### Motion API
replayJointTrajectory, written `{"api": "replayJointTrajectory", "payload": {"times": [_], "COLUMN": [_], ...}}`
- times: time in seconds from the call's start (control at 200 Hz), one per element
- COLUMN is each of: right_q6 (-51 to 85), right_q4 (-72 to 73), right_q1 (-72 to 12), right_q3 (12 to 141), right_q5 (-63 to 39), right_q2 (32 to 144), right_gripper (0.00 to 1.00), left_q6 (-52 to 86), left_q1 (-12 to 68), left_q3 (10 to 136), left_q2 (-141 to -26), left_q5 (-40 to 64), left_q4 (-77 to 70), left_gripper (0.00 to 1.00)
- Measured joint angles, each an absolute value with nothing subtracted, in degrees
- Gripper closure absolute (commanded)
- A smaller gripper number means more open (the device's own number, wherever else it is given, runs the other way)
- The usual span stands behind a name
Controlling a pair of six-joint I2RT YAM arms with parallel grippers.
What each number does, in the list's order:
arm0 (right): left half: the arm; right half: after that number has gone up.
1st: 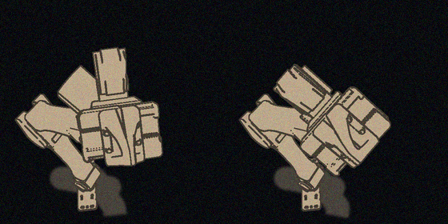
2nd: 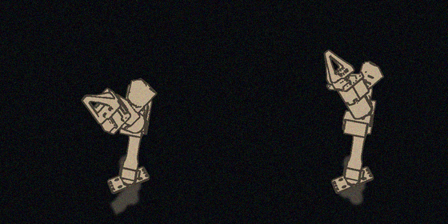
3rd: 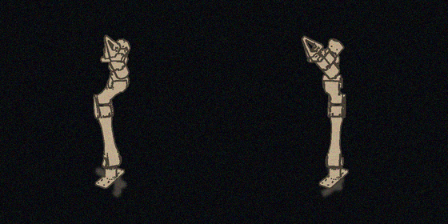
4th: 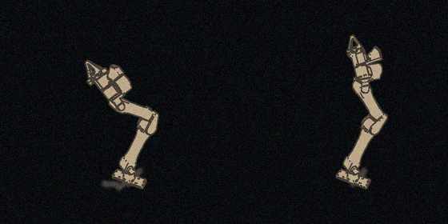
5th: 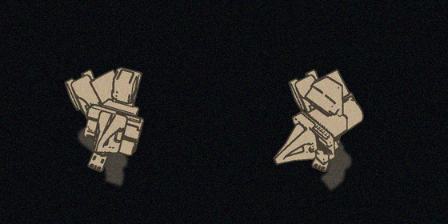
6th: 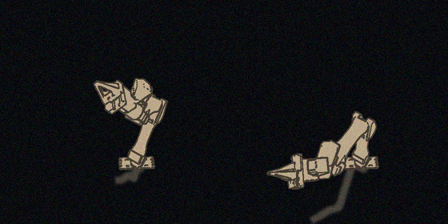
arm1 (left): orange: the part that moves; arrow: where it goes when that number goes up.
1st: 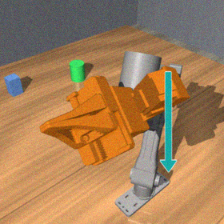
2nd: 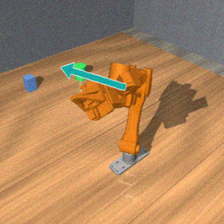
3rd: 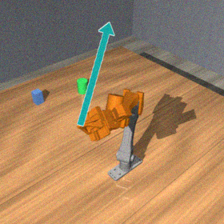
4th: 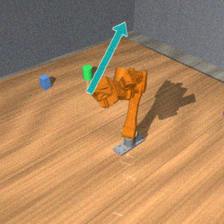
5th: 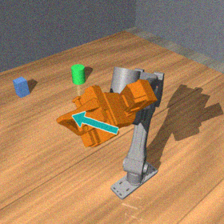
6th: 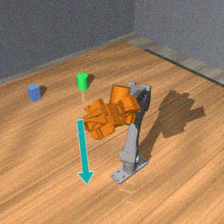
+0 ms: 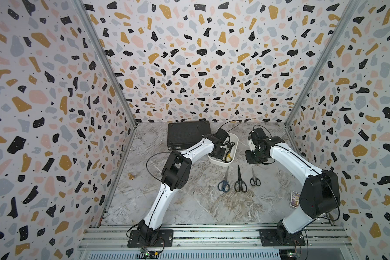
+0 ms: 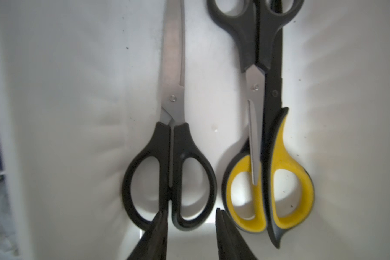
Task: Take the scissors out of the storage box
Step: Pick up the scissors from the storage box.
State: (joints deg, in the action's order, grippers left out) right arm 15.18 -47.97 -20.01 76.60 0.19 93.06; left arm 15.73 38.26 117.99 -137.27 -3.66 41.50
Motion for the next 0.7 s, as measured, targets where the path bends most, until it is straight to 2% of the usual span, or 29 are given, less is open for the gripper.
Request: {"api": "replayJointTrajectory", "payload": {"times": [0.385, 0.701], "right_q6": [15.38, 15.40], "right_q4": [-48.01, -48.42], "right_q1": [-20.01, -20.01], "right_q3": [78.06, 80.86], "right_q5": [-1.30, -2.00], "right_q2": [94.74, 95.35], "right_gripper": [0.68, 0.68], "left_q6": [12.34, 11.11], "left_q1": [36.97, 36.95], "left_q3": [127.57, 128.18], "left_q2": [-143.09, -144.75], "left_q5": [-5.41, -5.39], "left_q4": [41.60, 44.42], "left_gripper": [0.61, 0.63]}}
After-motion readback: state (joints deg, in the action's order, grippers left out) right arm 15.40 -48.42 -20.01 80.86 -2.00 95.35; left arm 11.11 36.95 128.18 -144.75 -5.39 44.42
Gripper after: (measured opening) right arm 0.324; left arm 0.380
